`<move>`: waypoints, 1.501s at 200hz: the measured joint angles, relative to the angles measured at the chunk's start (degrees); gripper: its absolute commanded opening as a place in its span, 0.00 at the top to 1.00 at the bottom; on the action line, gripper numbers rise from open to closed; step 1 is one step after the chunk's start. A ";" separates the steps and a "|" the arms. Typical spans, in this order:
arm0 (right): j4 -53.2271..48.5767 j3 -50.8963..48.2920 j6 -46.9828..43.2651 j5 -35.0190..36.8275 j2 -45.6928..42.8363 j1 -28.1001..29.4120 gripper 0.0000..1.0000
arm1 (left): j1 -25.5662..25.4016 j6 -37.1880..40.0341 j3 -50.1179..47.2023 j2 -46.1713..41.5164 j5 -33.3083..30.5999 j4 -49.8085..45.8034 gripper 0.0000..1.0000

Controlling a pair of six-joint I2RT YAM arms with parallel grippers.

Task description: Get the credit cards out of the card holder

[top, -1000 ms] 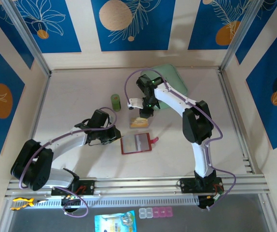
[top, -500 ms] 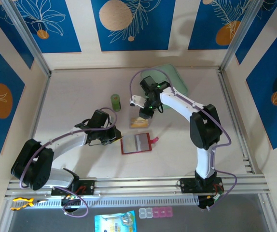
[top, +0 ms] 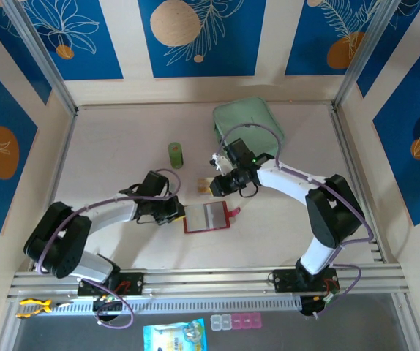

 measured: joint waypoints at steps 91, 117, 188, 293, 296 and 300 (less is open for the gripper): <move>4.74 -4.61 16.94 -3.76 -0.76 1.55 0.86 | -1.05 0.02 0.66 3.69 -0.04 -0.50 0.94; 4.87 -4.57 21.86 -5.70 0.07 1.99 0.80 | -1.05 0.13 1.55 4.44 -0.11 -0.92 0.94; 11.15 -6.80 32.28 -9.84 3.74 4.61 0.66 | -1.11 0.55 2.29 4.55 -1.14 -2.01 0.94; 13.57 -6.80 34.60 -10.40 6.97 6.29 0.69 | -1.09 1.60 2.80 5.16 -1.11 -2.21 0.94; 13.57 -6.80 34.60 -10.38 6.97 6.32 0.69 | -1.11 1.60 2.86 5.18 -1.11 -2.23 0.94; 13.57 -6.80 34.58 -10.38 6.99 6.32 0.69 | -1.09 1.60 2.93 5.25 -1.14 -2.23 0.94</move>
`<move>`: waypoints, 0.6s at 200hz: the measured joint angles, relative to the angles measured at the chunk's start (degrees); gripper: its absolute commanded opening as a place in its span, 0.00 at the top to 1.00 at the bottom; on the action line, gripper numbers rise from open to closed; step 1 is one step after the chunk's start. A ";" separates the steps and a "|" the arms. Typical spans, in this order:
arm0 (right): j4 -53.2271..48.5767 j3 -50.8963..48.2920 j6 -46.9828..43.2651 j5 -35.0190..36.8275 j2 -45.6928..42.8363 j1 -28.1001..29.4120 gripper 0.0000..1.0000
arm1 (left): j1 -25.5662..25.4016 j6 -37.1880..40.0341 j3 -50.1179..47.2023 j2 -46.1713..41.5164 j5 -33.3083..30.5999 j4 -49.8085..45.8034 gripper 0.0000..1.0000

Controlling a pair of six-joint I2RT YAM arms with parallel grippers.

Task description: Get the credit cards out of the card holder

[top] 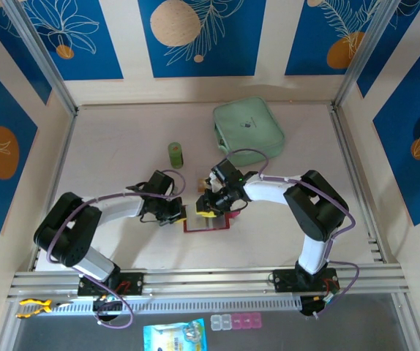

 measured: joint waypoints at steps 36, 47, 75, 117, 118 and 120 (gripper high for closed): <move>-1.09 0.15 -0.52 0.61 1.20 0.28 0.70 | -0.02 0.00 0.04 0.02 0.00 -0.02 0.94; -1.57 0.31 -0.83 0.66 1.46 0.37 0.70 | -0.02 0.00 0.04 0.02 0.00 -0.02 0.94; -2.34 0.74 -1.31 1.33 1.46 0.52 0.70 | -0.02 0.02 0.04 0.04 0.00 -0.02 0.94; -3.10 0.74 -1.55 2.40 1.36 0.52 0.71 | -0.02 0.02 0.04 0.04 0.00 -0.04 0.94; -3.10 0.74 -1.55 2.43 1.36 0.52 0.71 | -0.02 0.02 0.04 0.04 0.00 -0.04 0.94; -3.13 0.74 -1.55 2.45 1.33 0.52 0.71 | -0.02 0.02 0.04 0.04 0.00 -0.04 0.94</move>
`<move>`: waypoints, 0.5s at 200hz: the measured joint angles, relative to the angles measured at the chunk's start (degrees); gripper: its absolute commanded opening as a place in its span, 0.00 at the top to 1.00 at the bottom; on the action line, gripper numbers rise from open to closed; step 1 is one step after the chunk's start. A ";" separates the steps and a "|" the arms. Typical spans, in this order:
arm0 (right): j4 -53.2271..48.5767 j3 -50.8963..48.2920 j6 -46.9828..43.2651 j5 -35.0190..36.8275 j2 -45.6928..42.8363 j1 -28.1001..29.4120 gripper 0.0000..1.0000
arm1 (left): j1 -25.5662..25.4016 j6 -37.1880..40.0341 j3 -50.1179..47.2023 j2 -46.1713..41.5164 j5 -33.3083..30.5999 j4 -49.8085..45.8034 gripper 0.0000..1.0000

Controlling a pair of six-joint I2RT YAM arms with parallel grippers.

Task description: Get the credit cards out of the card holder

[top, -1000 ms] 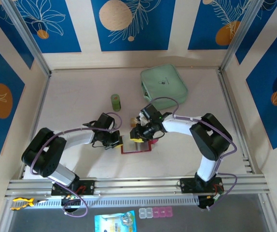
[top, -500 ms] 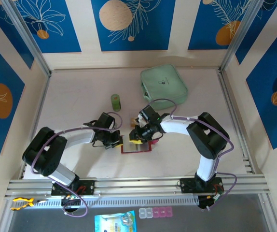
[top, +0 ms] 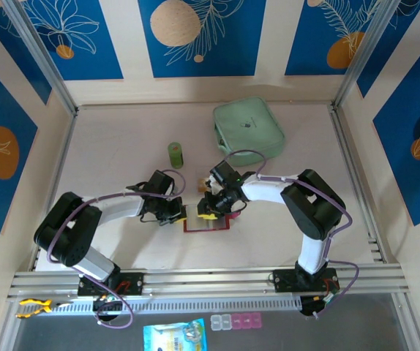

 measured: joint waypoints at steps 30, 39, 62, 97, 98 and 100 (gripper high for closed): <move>-0.59 -0.02 0.00 0.87 -0.37 0.00 0.71 | 0.00 0.35 0.11 0.00 -0.02 -0.22 0.94; -0.76 -0.04 -0.02 1.29 -0.63 0.00 0.71 | 0.00 0.37 0.11 0.00 -0.02 -0.24 0.94; -0.83 -0.76 -0.02 2.34 -1.49 -0.07 0.71 | 0.00 0.37 0.13 0.00 -0.02 -0.28 0.94; -1.22 -1.68 -0.02 2.73 -2.23 -0.55 0.71 | 0.00 0.37 0.24 -0.02 -0.04 -0.68 0.94; -1.22 -1.70 -0.04 2.73 -2.23 -0.55 0.72 | 0.00 0.37 0.24 -0.02 -0.04 -0.70 0.94; -1.25 -1.75 -0.02 2.73 -2.23 -0.55 0.72 | 0.00 0.37 0.26 -0.02 -0.04 -0.74 0.95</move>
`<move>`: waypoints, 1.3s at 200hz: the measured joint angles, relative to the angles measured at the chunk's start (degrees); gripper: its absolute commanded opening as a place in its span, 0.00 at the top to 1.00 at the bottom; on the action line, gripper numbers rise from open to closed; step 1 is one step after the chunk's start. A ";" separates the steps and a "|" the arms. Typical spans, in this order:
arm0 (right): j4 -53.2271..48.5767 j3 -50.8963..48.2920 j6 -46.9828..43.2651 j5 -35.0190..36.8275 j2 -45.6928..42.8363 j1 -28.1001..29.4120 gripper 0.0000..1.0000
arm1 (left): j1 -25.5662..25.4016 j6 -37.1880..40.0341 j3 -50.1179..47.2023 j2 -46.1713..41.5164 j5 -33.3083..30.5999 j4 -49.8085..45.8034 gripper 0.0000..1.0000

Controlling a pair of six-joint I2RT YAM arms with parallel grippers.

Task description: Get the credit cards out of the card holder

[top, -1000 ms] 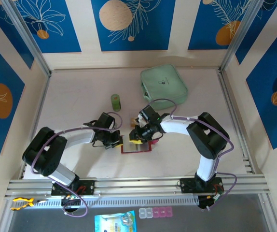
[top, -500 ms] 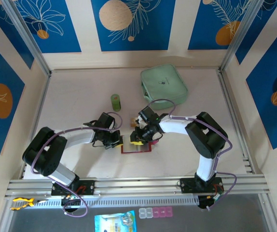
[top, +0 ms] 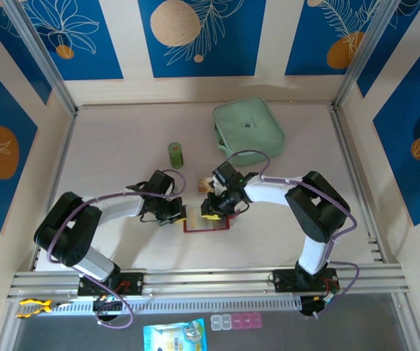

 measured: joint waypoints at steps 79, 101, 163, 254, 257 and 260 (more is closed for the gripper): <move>0.61 -1.05 -0.20 -0.09 -0.02 -0.50 0.72 | -0.04 -0.37 0.22 -4.79 -1.68 -0.09 0.86; 0.96 -1.29 -0.20 -0.33 -0.02 -0.66 0.72 | -0.70 -2.16 0.20 -5.81 -0.24 3.65 0.77; 1.18 -1.31 -0.20 -0.48 -0.02 -0.66 0.72 | -4.59 -4.15 1.73 -2.97 0.85 5.68 0.74; 1.95 -2.23 -0.15 -0.46 -0.76 -0.66 0.72 | -5.77 -5.51 1.75 0.35 0.72 5.64 0.81; 2.05 -2.29 -0.15 -0.46 -0.76 -0.66 0.72 | -5.77 -5.60 1.75 0.35 0.72 5.68 0.82; 2.08 -2.32 -0.13 -0.46 -0.76 -0.66 0.72 | -5.77 -5.64 1.75 0.35 0.72 5.70 0.82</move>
